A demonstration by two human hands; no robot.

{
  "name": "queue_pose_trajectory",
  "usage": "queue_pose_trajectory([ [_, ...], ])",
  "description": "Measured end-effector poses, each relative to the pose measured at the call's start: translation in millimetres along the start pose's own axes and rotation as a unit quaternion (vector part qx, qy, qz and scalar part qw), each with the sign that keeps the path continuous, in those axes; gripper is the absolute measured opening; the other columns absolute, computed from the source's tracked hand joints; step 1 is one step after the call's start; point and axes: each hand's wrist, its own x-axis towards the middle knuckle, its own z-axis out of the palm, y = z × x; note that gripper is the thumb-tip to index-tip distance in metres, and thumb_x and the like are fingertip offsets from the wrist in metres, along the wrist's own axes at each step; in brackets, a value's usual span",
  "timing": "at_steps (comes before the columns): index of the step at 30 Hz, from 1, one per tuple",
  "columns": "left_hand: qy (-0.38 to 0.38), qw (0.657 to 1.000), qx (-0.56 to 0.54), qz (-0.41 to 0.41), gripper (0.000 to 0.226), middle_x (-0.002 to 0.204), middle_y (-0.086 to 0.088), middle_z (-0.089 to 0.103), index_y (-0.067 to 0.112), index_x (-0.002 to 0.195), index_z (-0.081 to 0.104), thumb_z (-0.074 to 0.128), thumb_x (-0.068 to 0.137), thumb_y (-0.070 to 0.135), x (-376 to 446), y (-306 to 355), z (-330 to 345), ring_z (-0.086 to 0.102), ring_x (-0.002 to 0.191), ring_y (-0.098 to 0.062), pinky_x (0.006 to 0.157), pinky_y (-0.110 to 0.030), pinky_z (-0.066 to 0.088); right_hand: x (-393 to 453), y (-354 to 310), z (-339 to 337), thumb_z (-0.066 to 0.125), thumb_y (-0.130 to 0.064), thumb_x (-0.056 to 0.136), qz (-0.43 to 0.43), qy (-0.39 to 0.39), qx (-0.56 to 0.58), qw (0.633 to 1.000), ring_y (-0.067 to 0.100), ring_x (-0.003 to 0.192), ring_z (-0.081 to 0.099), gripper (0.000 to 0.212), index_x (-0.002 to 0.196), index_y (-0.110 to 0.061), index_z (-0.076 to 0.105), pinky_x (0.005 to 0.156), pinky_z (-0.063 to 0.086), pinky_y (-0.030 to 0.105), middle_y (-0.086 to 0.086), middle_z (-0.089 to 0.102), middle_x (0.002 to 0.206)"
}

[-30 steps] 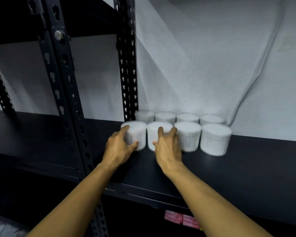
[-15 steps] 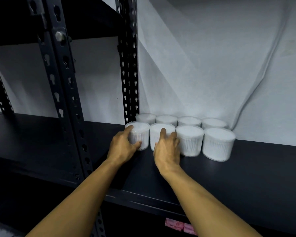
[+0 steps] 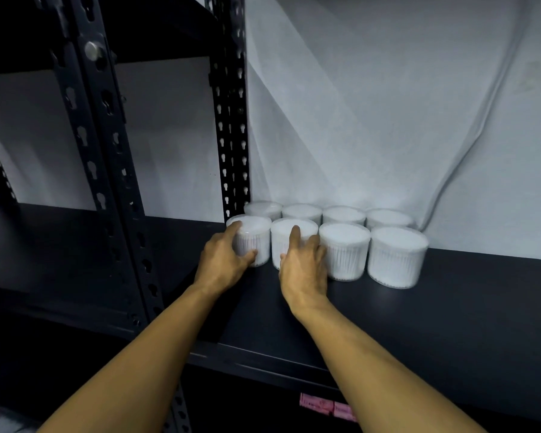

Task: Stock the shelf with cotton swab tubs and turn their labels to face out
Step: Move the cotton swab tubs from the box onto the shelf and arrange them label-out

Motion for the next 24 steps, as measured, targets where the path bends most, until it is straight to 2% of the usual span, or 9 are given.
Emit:
queue_pose_trajectory([
  [6, -0.006, 1.000, 0.011, 0.012, 0.079, 0.136, -0.014, 0.050, 0.025, 0.152, 0.026, 0.069, 0.087, 0.038, -2.7, 1.8, -1.0, 0.050, 0.124, -0.028, 0.101, -0.037, 0.043, -0.2, 1.4, -3.5, 0.056, -0.017, 0.092, -0.012, -0.021, -0.012, 1.000, 0.028, 0.106, 0.045, 0.066, 0.145, -0.013, 0.017, 0.074, 0.045, 0.030, 0.020, 0.039, 0.125],
  [9, -0.013, 1.000, 0.017, 0.015, 0.082, 0.132, -0.015, 0.051, 0.027, 0.152, 0.018, 0.068, 0.088, 0.036, -9.4, 7.7, -4.3, 0.052, 0.120, -0.030, 0.094, -0.037, 0.045, -2.3, 2.9, -8.8, 0.057, -0.025, 0.092, -0.026, -0.043, -0.022, 0.998, 0.030, 0.110, 0.043, 0.075, 0.148, -0.015, 0.009, 0.079, 0.045, 0.031, 0.024, 0.035, 0.131],
  [13, -0.001, 0.999, 0.025, 0.021, 0.079, 0.137, -0.017, 0.048, 0.020, 0.152, 0.018, 0.065, 0.090, 0.030, -25.4, 19.8, -12.5, 0.050, 0.123, -0.033, 0.095, -0.039, 0.045, -10.4, 8.2, -24.0, 0.058, -0.025, 0.091, -0.057, -0.035, -0.019, 0.998, 0.029, 0.107, 0.045, 0.076, 0.148, -0.015, 0.008, 0.073, 0.044, 0.030, 0.023, 0.037, 0.130],
  [16, 0.007, 0.999, 0.035, 0.038, 0.072, 0.142, -0.016, 0.043, 0.016, 0.150, 0.027, 0.064, 0.090, 0.029, -42.7, 30.6, -21.3, 0.047, 0.127, -0.030, 0.100, -0.037, 0.042, -25.6, 17.5, -45.8, 0.054, -0.026, 0.092, -0.105, -0.019, -0.023, 0.994, 0.027, 0.105, 0.048, 0.064, 0.144, -0.013, 0.019, 0.067, 0.044, 0.031, 0.019, 0.039, 0.128],
  [20, 0.014, 0.998, 0.016, 0.066, 0.061, 0.135, -0.008, 0.050, 0.020, 0.144, 0.039, 0.063, 0.090, 0.034, -76.1, 49.5, -30.6, 0.051, 0.119, -0.024, 0.099, -0.035, 0.045, -56.4, 43.4, -77.7, 0.054, -0.029, 0.091, -0.164, 0.017, -0.011, 0.986, 0.026, 0.102, 0.051, 0.049, 0.135, -0.012, 0.039, 0.058, 0.046, 0.032, 0.013, 0.047, 0.118],
  [24, 0.033, 0.992, -0.004, 0.119, 0.050, 0.132, 0.001, 0.056, 0.022, 0.137, 0.050, 0.062, 0.091, 0.036, -117.3, 76.9, -27.6, 0.053, 0.120, -0.016, 0.100, -0.036, 0.047, -93.7, 79.5, -108.4, 0.062, -0.030, 0.084, -0.217, 0.078, 0.007, 0.973, 0.020, 0.094, 0.056, 0.041, 0.121, -0.014, 0.055, 0.049, 0.039, 0.023, 0.005, 0.053, 0.107],
])
